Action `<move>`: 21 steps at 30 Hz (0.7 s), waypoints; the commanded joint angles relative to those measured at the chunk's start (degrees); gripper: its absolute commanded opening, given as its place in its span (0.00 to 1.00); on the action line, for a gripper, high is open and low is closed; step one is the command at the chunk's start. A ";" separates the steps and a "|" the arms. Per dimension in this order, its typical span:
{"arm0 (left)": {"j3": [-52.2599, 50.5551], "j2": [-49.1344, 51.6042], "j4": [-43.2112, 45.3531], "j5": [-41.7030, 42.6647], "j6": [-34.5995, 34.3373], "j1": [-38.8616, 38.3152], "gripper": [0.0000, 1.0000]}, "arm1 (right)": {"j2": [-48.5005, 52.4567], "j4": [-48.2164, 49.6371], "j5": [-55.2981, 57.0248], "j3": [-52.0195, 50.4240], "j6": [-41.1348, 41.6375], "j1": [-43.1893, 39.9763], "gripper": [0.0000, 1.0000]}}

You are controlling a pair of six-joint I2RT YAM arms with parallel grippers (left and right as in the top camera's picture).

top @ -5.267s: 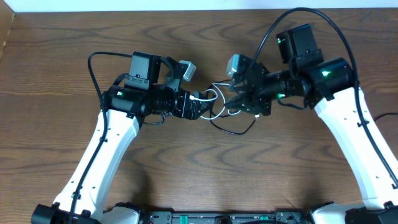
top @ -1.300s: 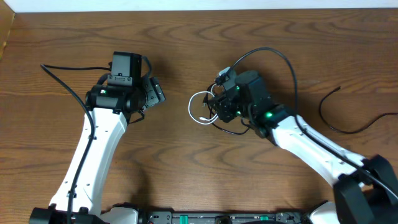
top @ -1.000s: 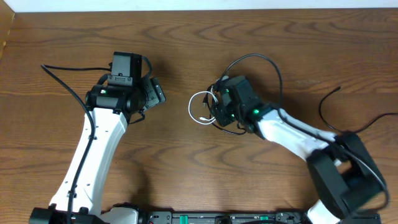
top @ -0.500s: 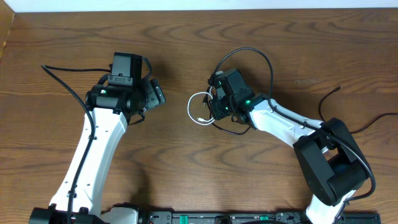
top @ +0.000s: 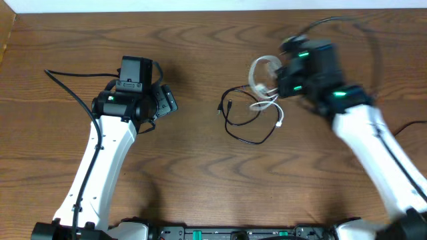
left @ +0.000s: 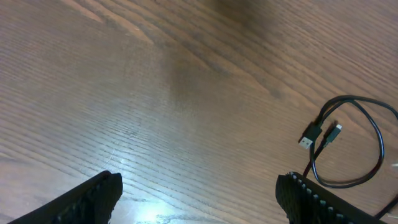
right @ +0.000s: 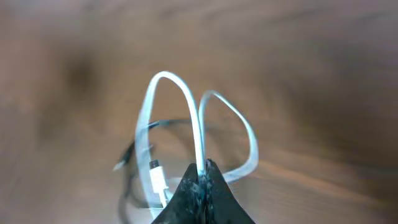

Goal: Untangle cables
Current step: 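Carry the white cable to the right edge with the right gripper and drop it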

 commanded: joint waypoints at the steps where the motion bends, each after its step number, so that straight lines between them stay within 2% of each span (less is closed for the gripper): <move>1: 0.09 -0.94 -0.22 -0.31 -0.52 0.13 0.85 | -6.25 -3.30 3.39 1.38 -4.70 -9.07 0.01; 8: 0.09 -0.94 -0.15 -0.28 -0.55 0.13 0.85 | -10.12 -8.63 3.67 1.38 -5.40 -26.56 0.01; 14: 0.09 -0.94 -0.17 -0.09 -0.55 0.09 0.85 | -6.93 -10.78 4.24 1.36 -6.45 -35.76 0.01; 21: 0.09 -0.94 -0.17 -0.09 -0.55 0.09 0.85 | -1.68 -10.40 11.69 1.38 -4.85 -44.35 0.01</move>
